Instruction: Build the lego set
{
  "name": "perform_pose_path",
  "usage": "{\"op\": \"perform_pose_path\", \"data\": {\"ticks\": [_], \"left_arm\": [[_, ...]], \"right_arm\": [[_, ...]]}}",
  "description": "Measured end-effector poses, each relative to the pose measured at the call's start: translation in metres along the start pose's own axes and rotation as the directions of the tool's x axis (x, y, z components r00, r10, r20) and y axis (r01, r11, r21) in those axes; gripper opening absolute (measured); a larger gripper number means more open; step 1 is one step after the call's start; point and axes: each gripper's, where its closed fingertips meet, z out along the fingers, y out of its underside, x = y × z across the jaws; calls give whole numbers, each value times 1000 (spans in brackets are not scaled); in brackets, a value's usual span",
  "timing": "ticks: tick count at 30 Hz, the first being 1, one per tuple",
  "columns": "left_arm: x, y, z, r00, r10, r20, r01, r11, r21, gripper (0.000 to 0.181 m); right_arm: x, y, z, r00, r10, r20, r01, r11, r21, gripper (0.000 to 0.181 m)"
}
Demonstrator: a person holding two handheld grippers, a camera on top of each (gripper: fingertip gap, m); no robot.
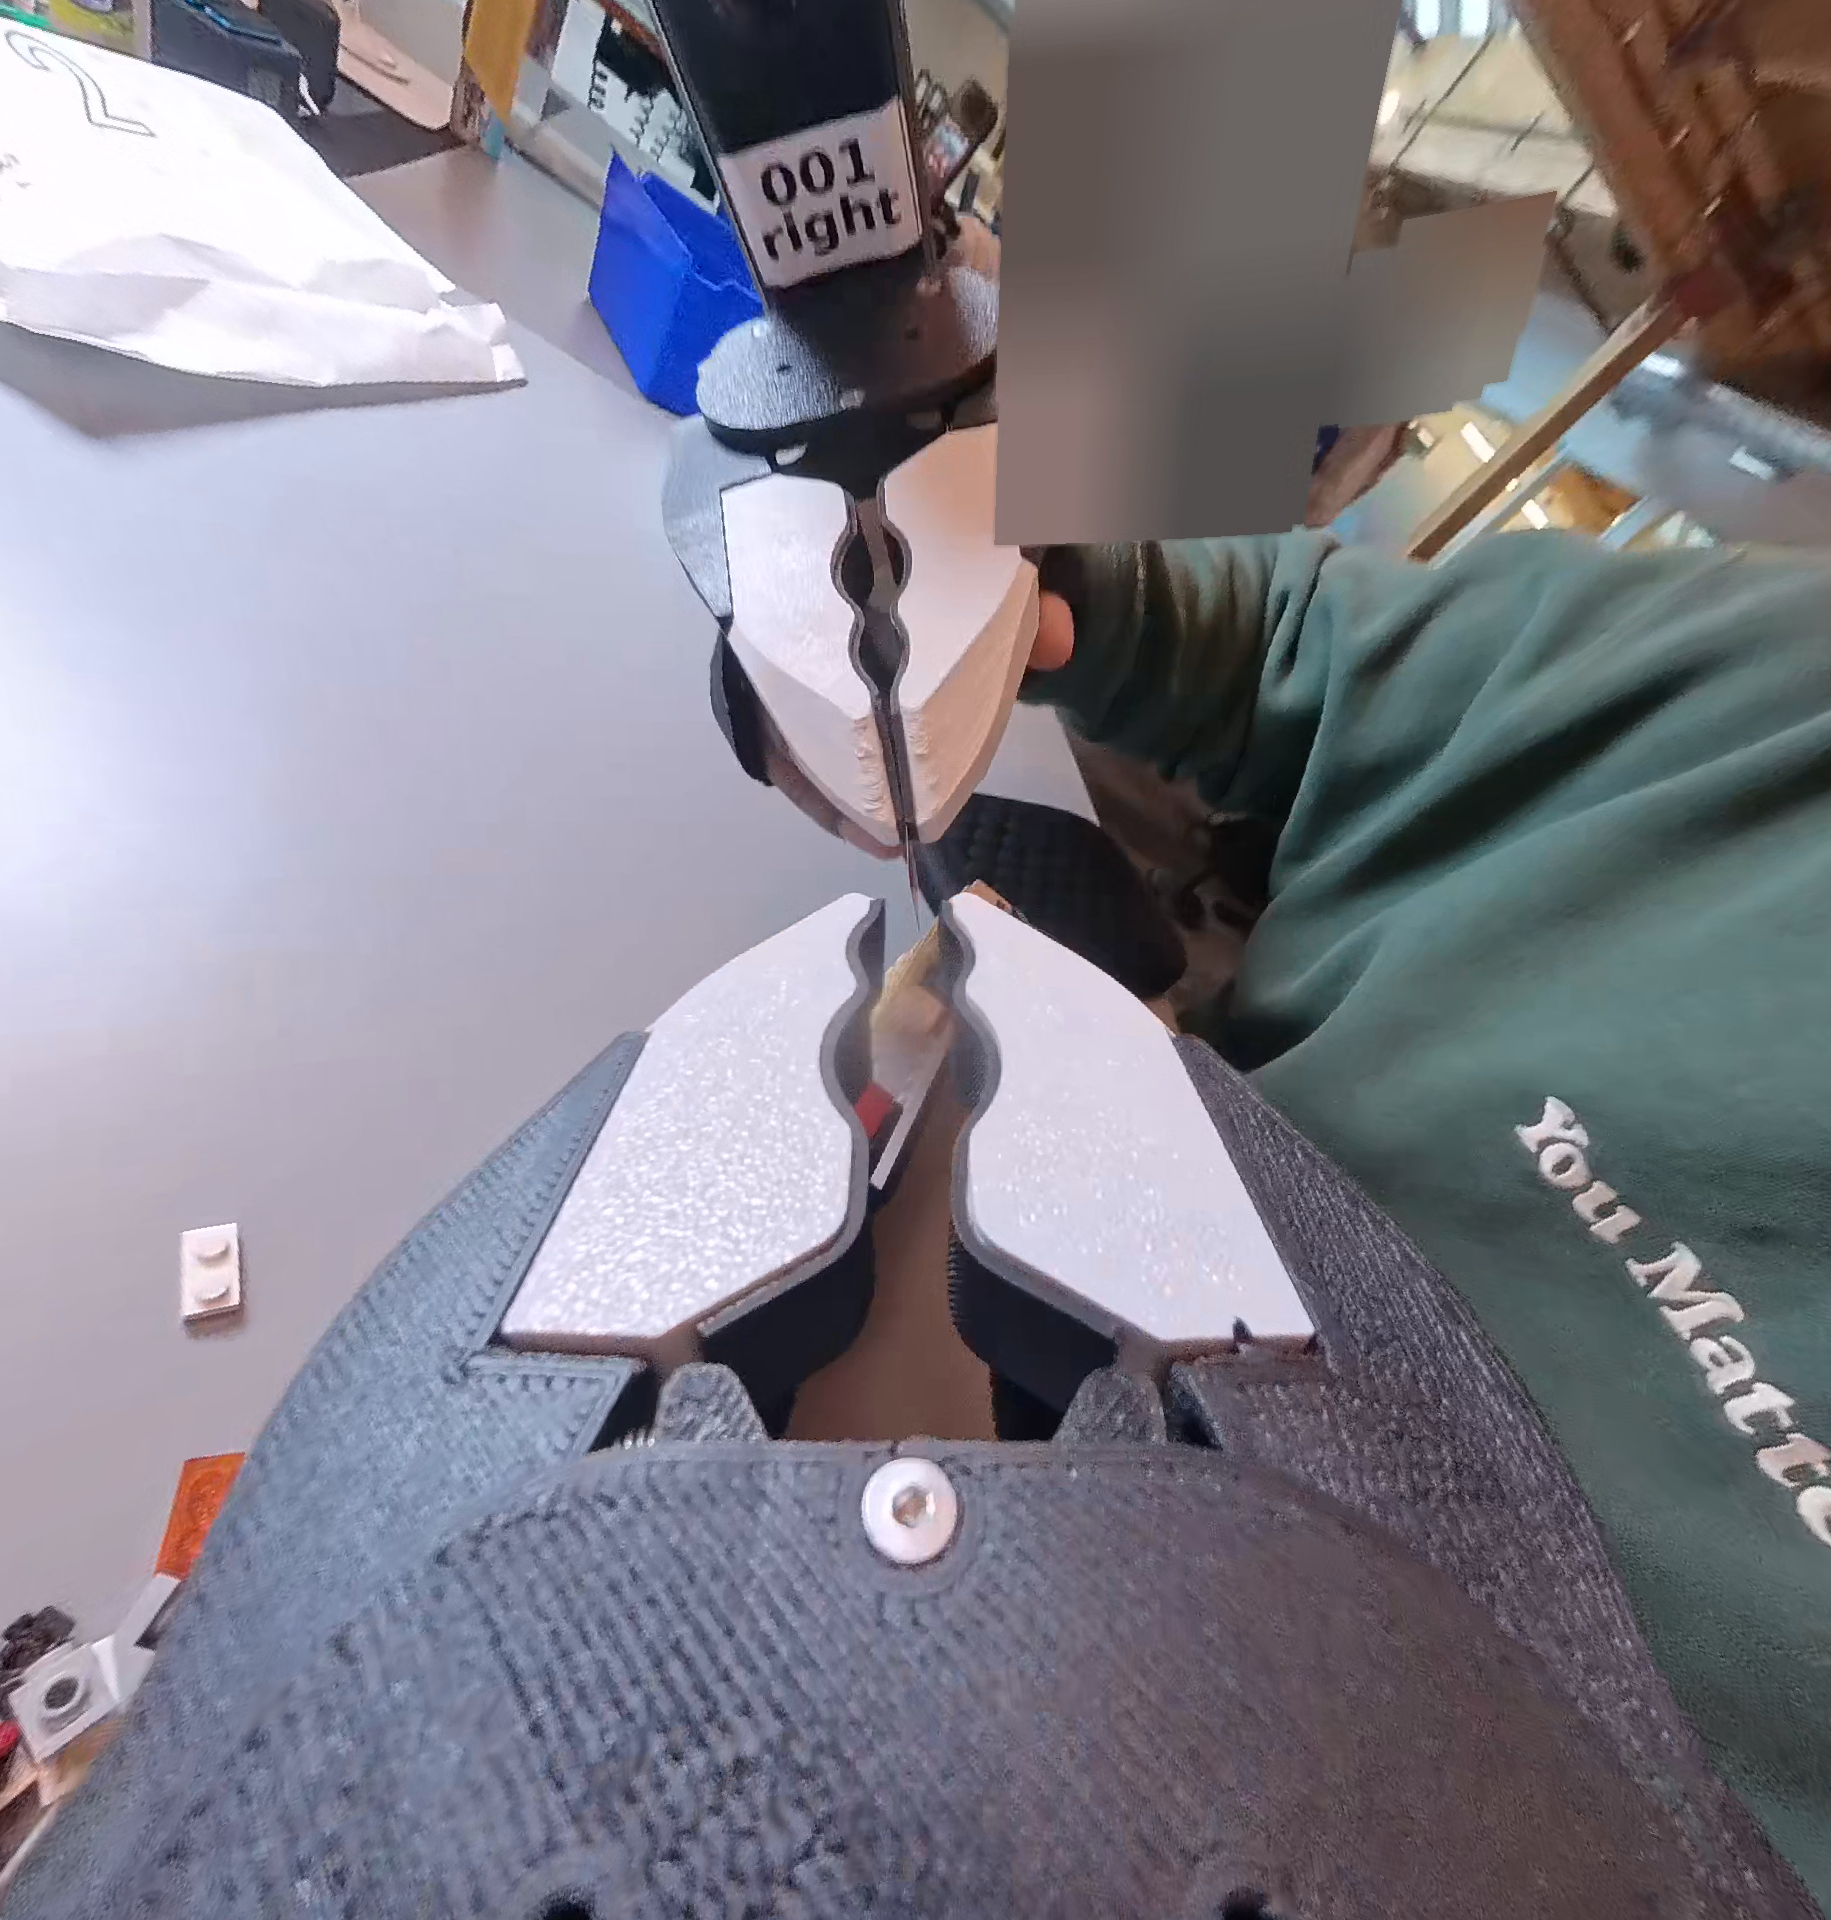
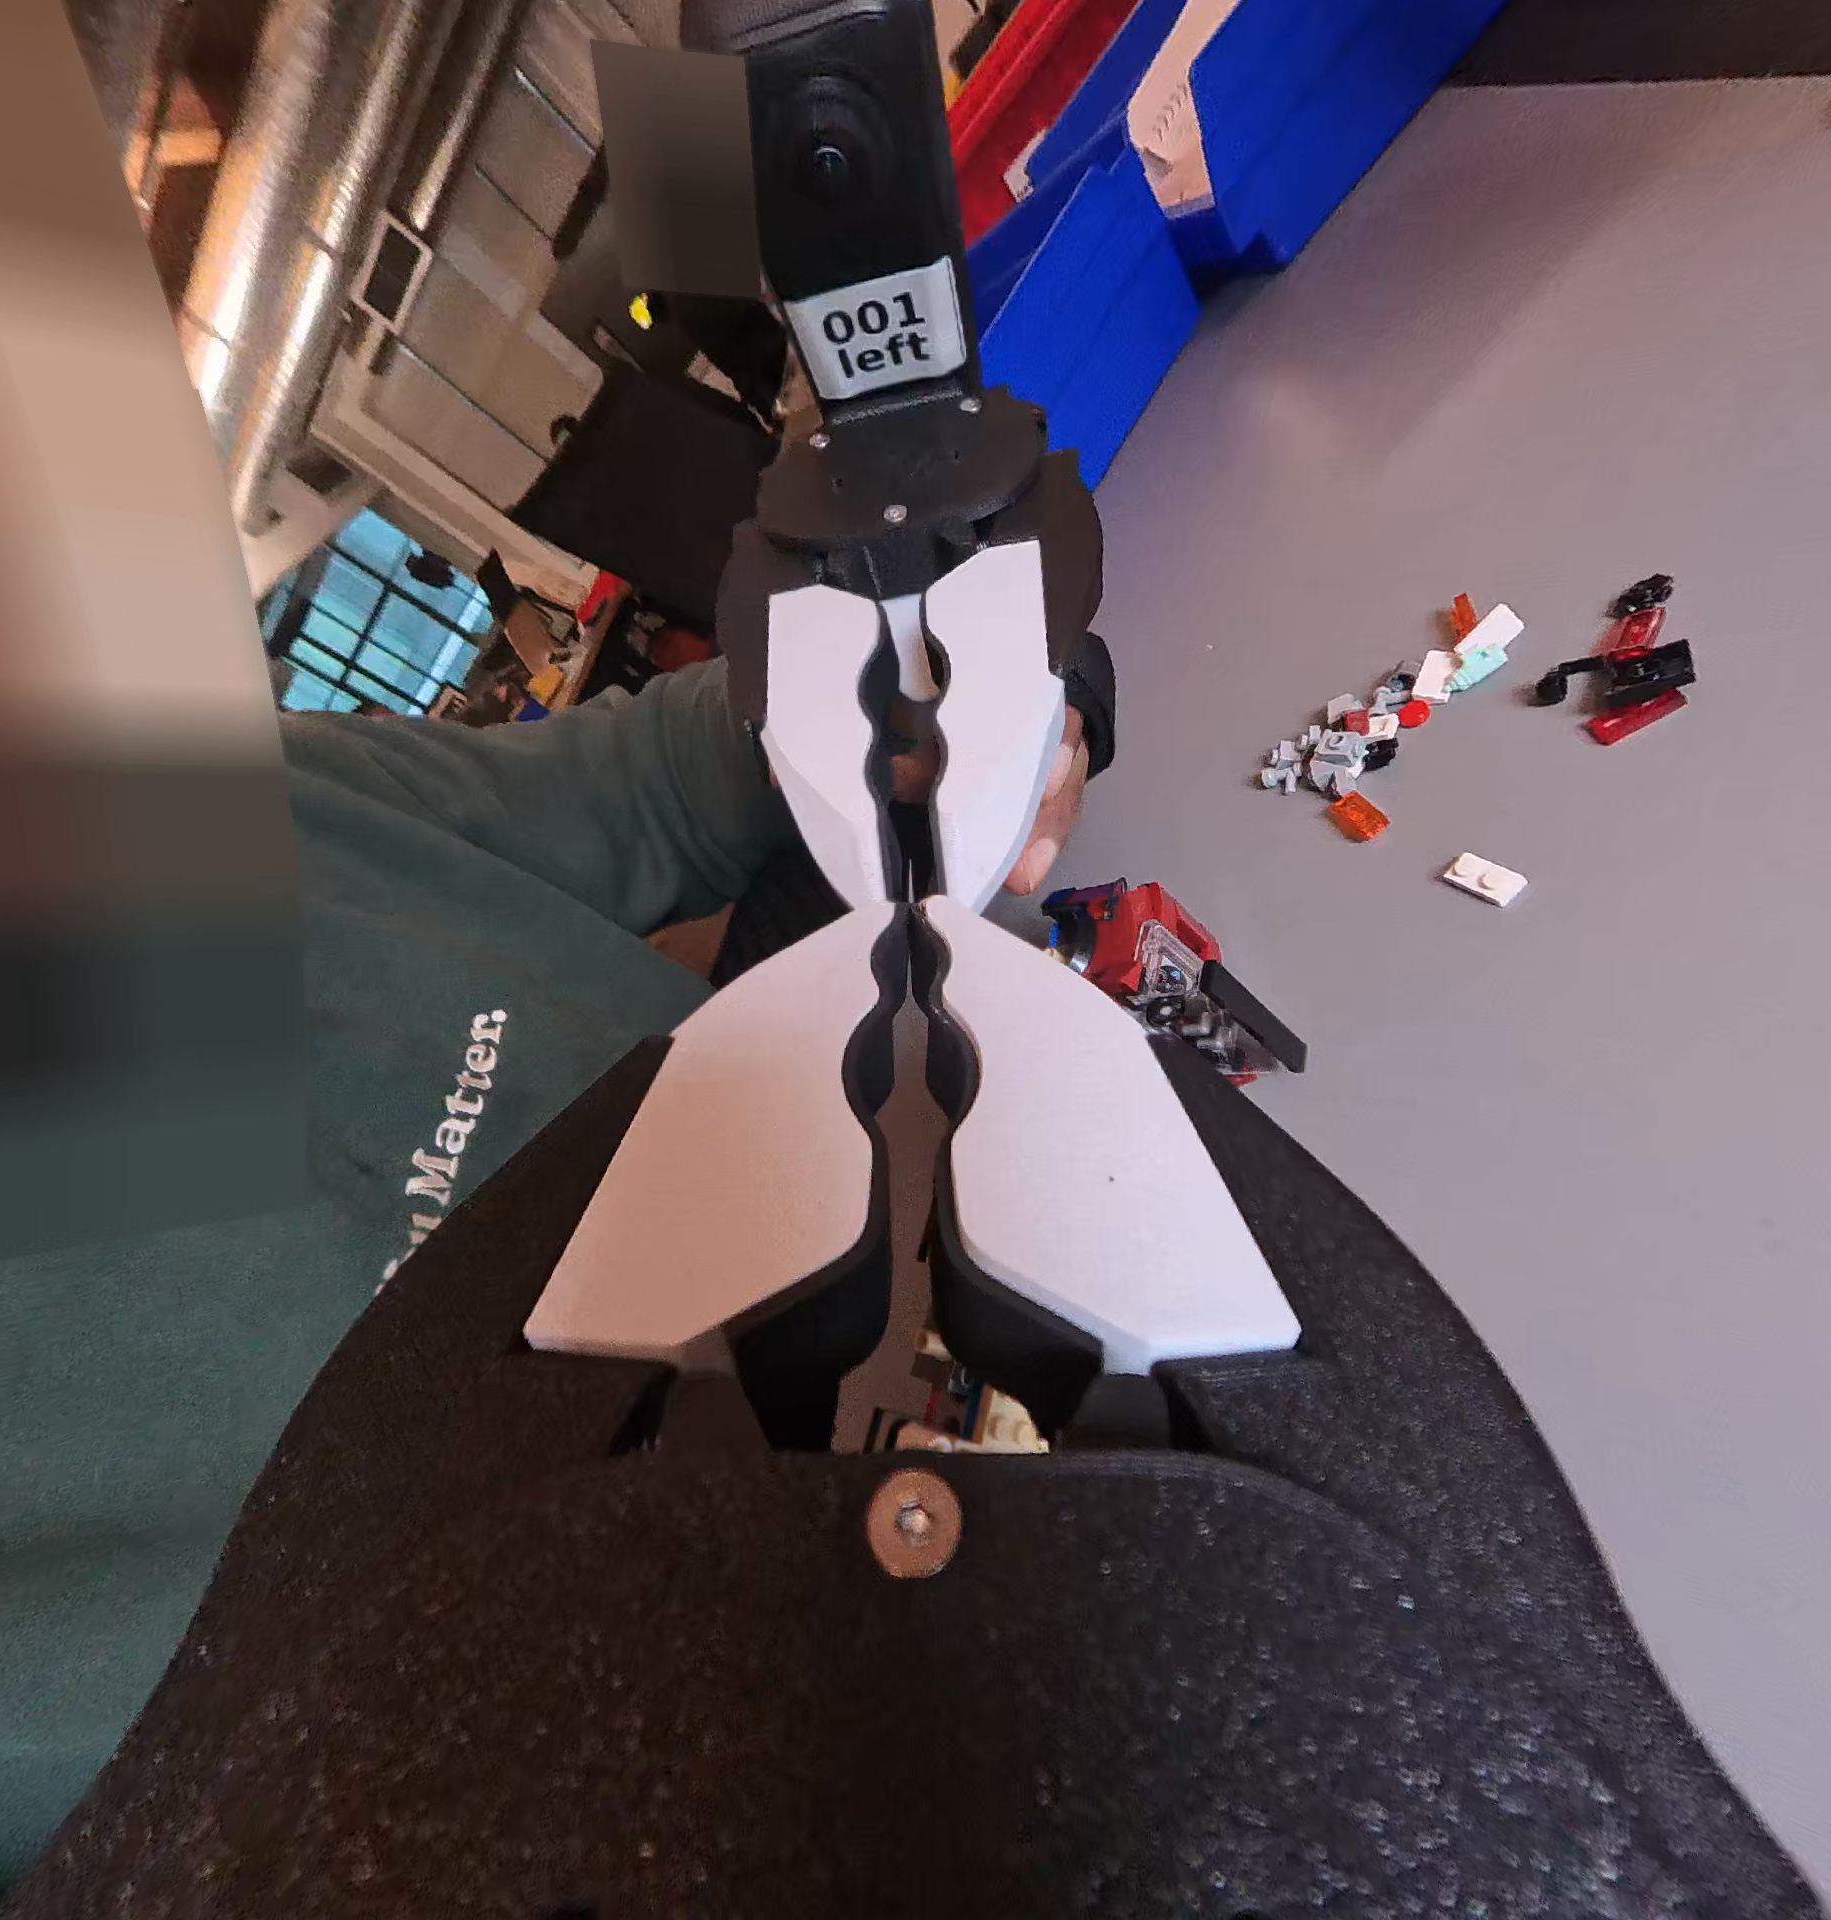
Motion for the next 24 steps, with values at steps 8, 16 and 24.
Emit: {"op": "perform_pose_path", "data": {"ticks": [8, 16, 24], "left_arm": [[1, -3, -2, 999, -29, -23, 29, 999, 20, 1], [6, -4, -4, 999, -31, -31, 31, 1000, -2, 0], [16, 7, -2, 997, -10, -71, 1, 992, -125, 0]], "right_arm": [[-1, -4, -1, 1000, 16, 1, -16, 998, 56, 0], [-2, -4, 0, 999, -29, -22, 30, 999, 43, 2], [-10, 9, 3, 989, -147, -1, 146, 984, -101, 37]]}}
